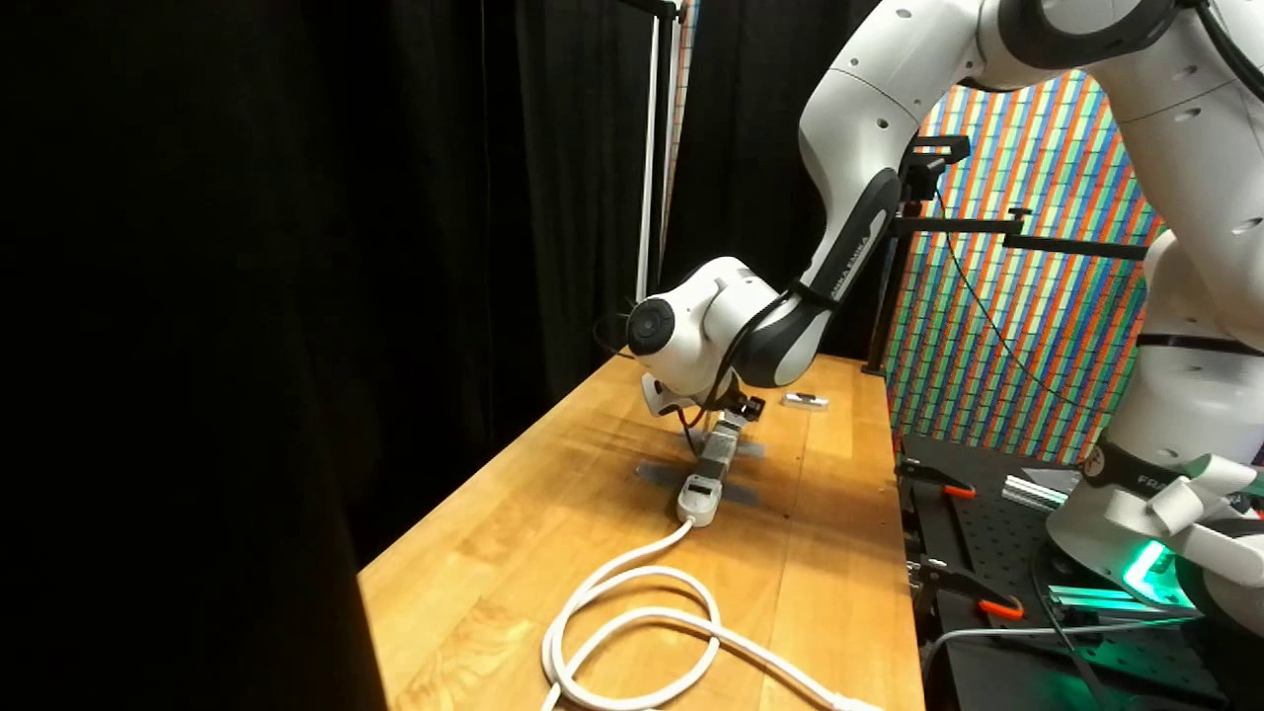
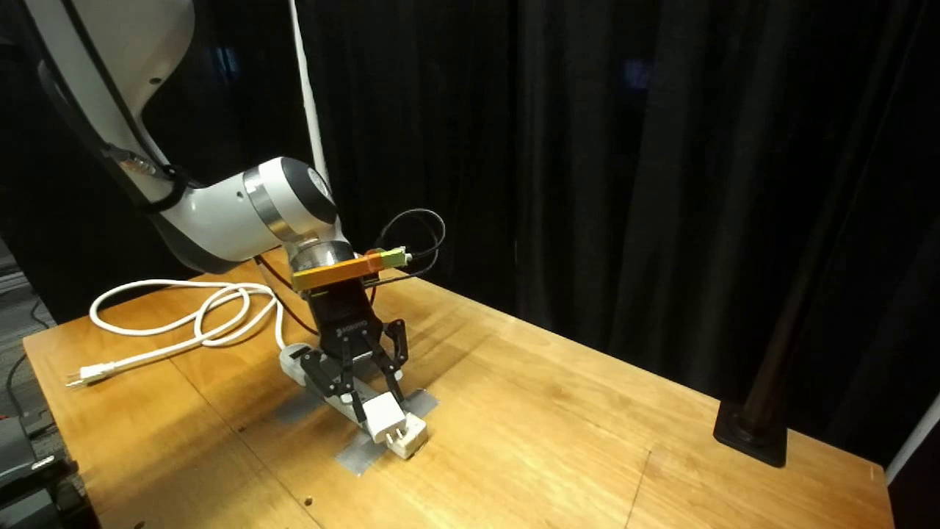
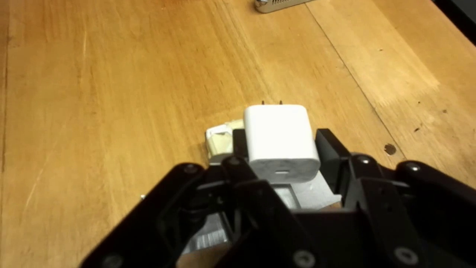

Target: Pick up the charger head and put it on the adapter

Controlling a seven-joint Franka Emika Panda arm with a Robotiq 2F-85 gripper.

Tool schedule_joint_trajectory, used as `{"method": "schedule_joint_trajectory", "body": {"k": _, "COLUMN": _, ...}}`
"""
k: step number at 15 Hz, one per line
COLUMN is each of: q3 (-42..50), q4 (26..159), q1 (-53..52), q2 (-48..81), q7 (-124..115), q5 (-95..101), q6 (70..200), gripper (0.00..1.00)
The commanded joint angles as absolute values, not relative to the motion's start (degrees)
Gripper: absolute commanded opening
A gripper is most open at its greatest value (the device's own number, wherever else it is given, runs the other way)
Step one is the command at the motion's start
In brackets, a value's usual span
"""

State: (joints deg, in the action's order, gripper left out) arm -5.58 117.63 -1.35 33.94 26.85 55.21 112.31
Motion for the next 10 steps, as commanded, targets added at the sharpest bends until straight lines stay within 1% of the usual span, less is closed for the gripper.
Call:
{"method": "schedule_joint_trajectory", "body": {"k": 1, "q3": -6.7, "q4": 120.2, "q1": 1.3, "q2": 27.4, "q7": 28.8, "q5": 49.1, "q6": 114.0, "gripper": 0.23}}
{"method": "schedule_joint_trajectory", "body": {"k": 7, "q3": -7.0, "q4": 121.9, "q1": 7.2, "q2": 18.5, "q7": 46.1, "q5": 29.2, "q6": 118.0, "gripper": 0.23}}
{"method": "schedule_joint_trajectory", "body": {"k": 10, "q3": -6.0, "q4": 122.4, "q1": 9.2, "q2": 16.6, "q7": 56.2, "q5": 18.7, "q6": 120.1, "gripper": 0.23}}
